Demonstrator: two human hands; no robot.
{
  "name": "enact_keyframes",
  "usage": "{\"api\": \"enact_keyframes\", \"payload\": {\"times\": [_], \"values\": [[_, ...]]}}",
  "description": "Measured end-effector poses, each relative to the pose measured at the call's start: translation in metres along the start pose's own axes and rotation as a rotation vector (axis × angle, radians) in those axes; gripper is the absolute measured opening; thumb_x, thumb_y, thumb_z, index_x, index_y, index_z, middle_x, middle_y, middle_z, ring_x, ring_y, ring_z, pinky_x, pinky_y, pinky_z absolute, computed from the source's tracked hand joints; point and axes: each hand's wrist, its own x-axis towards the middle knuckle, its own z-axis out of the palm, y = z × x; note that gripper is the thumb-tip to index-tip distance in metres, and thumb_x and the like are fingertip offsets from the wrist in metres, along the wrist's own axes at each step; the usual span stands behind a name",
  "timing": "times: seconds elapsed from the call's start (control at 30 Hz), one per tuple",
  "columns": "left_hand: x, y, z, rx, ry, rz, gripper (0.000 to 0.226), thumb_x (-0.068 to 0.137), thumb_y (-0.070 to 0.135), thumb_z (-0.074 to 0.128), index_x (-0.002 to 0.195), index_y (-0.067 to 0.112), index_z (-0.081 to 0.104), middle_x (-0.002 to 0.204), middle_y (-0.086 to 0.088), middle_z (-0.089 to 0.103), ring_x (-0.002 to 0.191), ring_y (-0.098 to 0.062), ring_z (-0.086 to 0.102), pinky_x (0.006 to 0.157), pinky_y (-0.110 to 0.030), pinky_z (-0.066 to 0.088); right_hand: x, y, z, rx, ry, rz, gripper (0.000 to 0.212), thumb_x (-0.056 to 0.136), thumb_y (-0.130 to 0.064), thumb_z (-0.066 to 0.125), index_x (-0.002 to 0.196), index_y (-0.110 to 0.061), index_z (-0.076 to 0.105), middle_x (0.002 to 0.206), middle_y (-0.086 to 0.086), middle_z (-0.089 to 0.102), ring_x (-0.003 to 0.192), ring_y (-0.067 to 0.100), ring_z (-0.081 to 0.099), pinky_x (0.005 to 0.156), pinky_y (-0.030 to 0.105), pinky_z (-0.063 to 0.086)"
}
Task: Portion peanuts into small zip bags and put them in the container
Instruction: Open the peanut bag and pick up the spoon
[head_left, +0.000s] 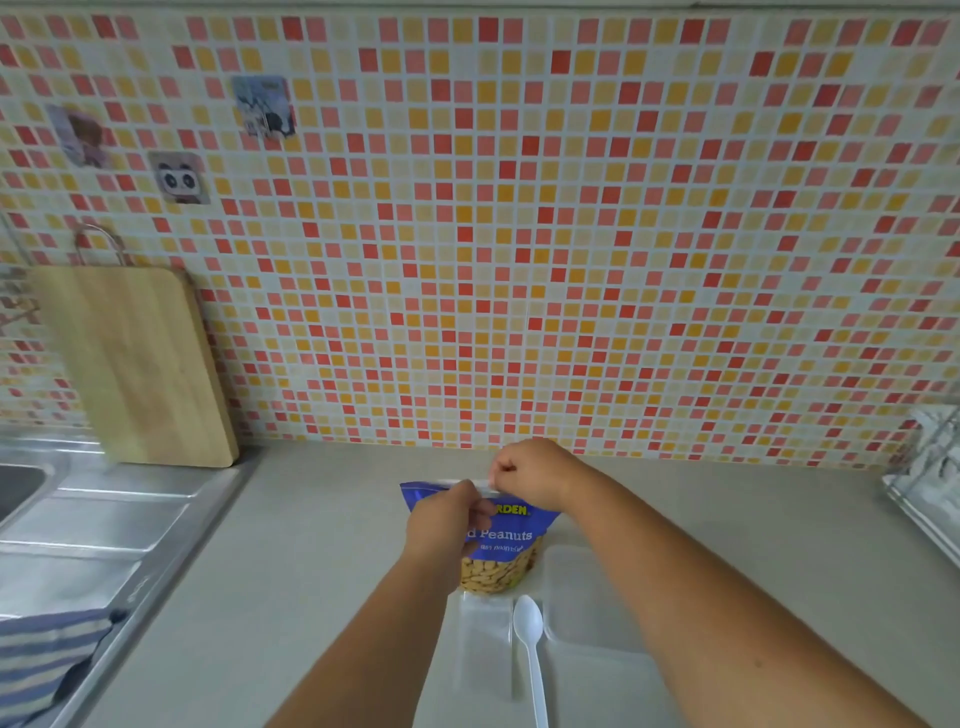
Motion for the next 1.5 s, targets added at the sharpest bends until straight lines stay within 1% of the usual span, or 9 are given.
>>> {"api": "enact_keyframes", "payload": {"times": [0.4,0.53,0.67,0.77,0.87,1.03,1.17,1.37,1.5], "values": [[-0.021,-0.016,0.005,-0.065,0.216,0.102,0.045,0.077,0.009,0.049,0.032,0.014,0.049,0.04,-0.001,0.047,0.052,-0.022,0.044,0.06,-0.033,0.041,-0.008,-0.011,0.016,-0.238,0.299,-0.041,0.009,0.087,-0.008,0.048,0.089,-0.017,0.047,0.085,0.007,0.054,0.078,0.027,0.052,0.049,0.026,0.025],[-0.019,-0.021,-0.01,-0.067,0.183,0.1,0.021,0.076,0.02,0.057,0.059,0.007,0.053,0.061,-0.011,0.057,0.061,-0.026,0.053,0.065,-0.035,0.05,-0.014,-0.004,0.019,-0.138,0.372,-0.022,0.015,0.094,-0.019,0.044,0.097,-0.019,0.058,0.09,0.003,0.064,0.079,0.024,0.055,0.058,0.027,0.035],[-0.004,-0.009,-0.031,0.098,0.308,0.231,0.044,0.077,0.049,0.067,0.098,0.013,0.053,0.101,-0.006,0.054,0.088,-0.026,0.055,0.085,-0.044,0.05,-0.024,0.007,0.022,-0.093,0.303,0.093,0.024,0.094,-0.034,0.047,0.108,-0.02,0.06,0.098,0.003,0.064,0.08,0.021,0.053,0.064,0.027,0.038],[-0.001,0.007,-0.038,0.095,0.067,0.209,0.049,0.085,0.028,0.064,0.128,0.021,0.04,0.116,-0.001,0.042,0.092,-0.02,0.052,0.076,-0.032,0.043,-0.029,0.014,0.029,0.024,0.294,0.142,0.023,0.095,-0.031,0.044,0.085,-0.016,0.057,0.081,0.004,0.056,0.076,0.022,0.052,0.062,0.027,0.038],[-0.007,0.005,-0.042,0.192,-0.145,0.173,0.035,0.084,0.007,0.052,0.117,0.018,0.046,0.107,-0.009,0.054,0.084,-0.017,0.056,0.076,-0.036,0.051,-0.033,0.018,0.041,0.121,0.342,0.13,0.029,0.097,-0.026,0.043,0.069,-0.019,0.048,0.065,-0.002,0.048,0.071,0.021,0.049,0.055,0.027,0.034],[-0.017,-0.006,-0.049,0.209,-0.197,0.191,0.037,0.064,0.018,0.054,0.099,0.024,0.048,0.103,-0.008,0.057,0.09,-0.022,0.058,0.092,-0.044,0.049,-0.043,0.012,0.044,0.234,0.352,0.125,0.031,0.097,-0.037,0.042,0.101,-0.015,0.064,0.09,0.0,0.063,0.087,0.02,0.058,0.073,0.028,0.044],[-0.012,-0.008,-0.054,0.194,-0.212,0.187,0.029,0.083,0.005,0.052,0.108,0.019,0.046,0.104,-0.007,0.055,0.09,-0.021,0.056,0.094,-0.042,0.048,-0.07,0.01,0.036,0.109,0.636,0.286,0.035,0.097,-0.033,0.036,0.107,-0.011,0.062,0.107,0.009,0.065,0.098,0.029,0.059,0.079,0.032,0.046],[-0.007,-0.012,-0.054,0.171,-0.22,0.187,0.028,0.087,0.003,0.049,0.11,0.018,0.045,0.1,-0.005,0.055,0.088,-0.018,0.057,0.094,-0.039,0.048,-0.106,0.024,0.085,-0.057,-0.123,0.536,0.016,0.08,-0.016,0.049,0.072,-0.014,0.062,0.077,0.008,0.069,0.091,0.029,0.072,0.072,0.029,0.052],[-0.005,-0.015,-0.055,0.147,-0.224,0.19,0.03,0.088,0.005,0.05,0.114,0.019,0.045,0.102,-0.006,0.057,0.09,-0.018,0.059,0.093,-0.039,0.05,-0.111,0.022,0.126,-0.294,-0.158,0.515,0.029,0.091,-0.012,0.045,0.117,-0.011,0.059,0.121,0.006,0.064,0.113,0.025,0.062,0.088,0.03,0.048]]}}
